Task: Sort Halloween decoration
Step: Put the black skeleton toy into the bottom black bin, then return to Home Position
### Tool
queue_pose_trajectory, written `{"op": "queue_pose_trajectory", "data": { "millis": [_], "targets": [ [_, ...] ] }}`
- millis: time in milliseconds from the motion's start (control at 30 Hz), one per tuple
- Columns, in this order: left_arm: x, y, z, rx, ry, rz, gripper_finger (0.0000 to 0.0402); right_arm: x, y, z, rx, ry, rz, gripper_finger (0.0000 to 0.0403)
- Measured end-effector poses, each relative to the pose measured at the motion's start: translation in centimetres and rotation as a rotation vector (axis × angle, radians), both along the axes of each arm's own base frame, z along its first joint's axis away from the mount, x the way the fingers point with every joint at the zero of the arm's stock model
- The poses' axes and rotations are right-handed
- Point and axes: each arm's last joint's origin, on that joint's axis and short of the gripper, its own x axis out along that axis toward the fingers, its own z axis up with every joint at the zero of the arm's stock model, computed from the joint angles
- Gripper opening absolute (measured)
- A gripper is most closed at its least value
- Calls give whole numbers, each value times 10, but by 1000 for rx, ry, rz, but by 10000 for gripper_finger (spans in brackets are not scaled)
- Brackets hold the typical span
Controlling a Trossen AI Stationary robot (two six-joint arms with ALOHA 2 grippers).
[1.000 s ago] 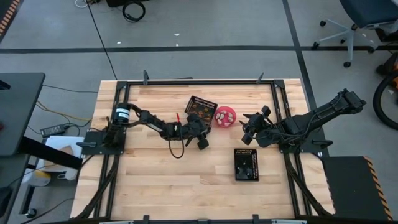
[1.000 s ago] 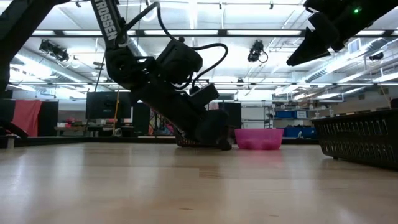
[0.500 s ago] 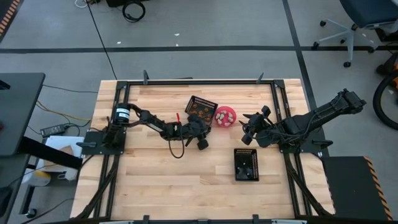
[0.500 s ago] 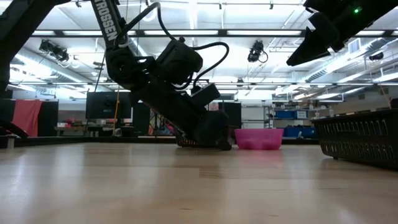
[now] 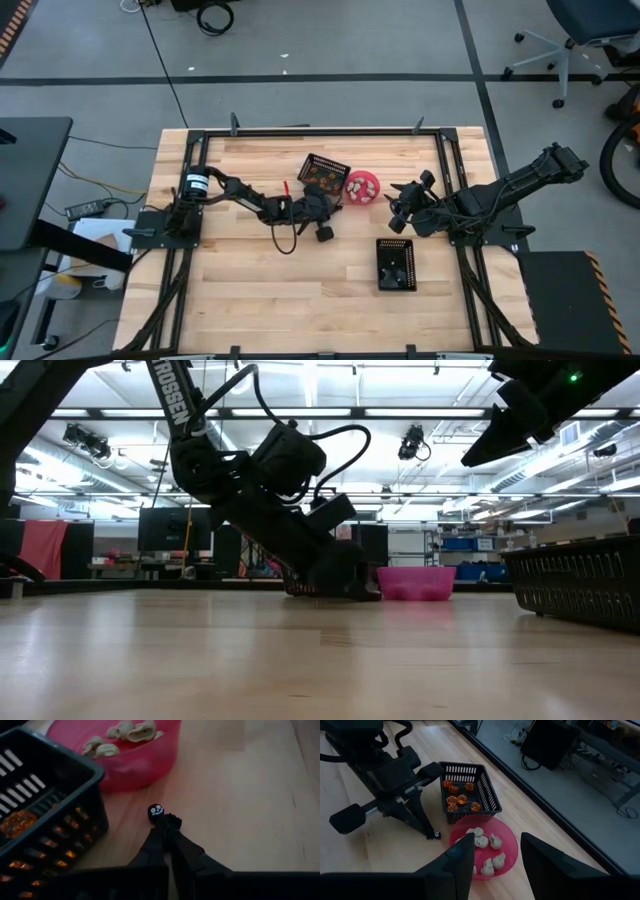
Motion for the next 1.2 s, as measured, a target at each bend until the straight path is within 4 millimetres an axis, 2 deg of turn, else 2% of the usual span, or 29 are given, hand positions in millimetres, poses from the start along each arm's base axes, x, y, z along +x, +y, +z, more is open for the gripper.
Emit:
{"op": "queue_pose_trajectory", "data": {
  "millis": [233,333,433,567,700,867,933,1033,1200],
  "targets": [
    [2,-17,2,10,-22,-132,1,0,0,0,3,1,2,164],
    [5,-31,7,-14,-93,-230,0,0,0,0,3,0,2,164],
    [12,-41,18,-11,-184,-256,0,0,0,0,3,0,2,164],
    [33,-50,42,-30,-289,-326,0,0,0,0,6,-4,0,164],
    [63,-72,60,-53,-340,-451,0,0,0,0,6,-4,-1,164],
    [97,-98,74,-10,-275,-549,0,0,0,0,3,-5,-4,164],
    [105,-103,71,-5,-236,-561,2,0,0,0,3,-5,-4,164],
    [106,-108,69,9,-224,-575,28,0,0,0,8,-4,-1,164],
    [107,-105,73,3,-236,-586,110,0,0,0,4,2,-2,164]
  ]
}}
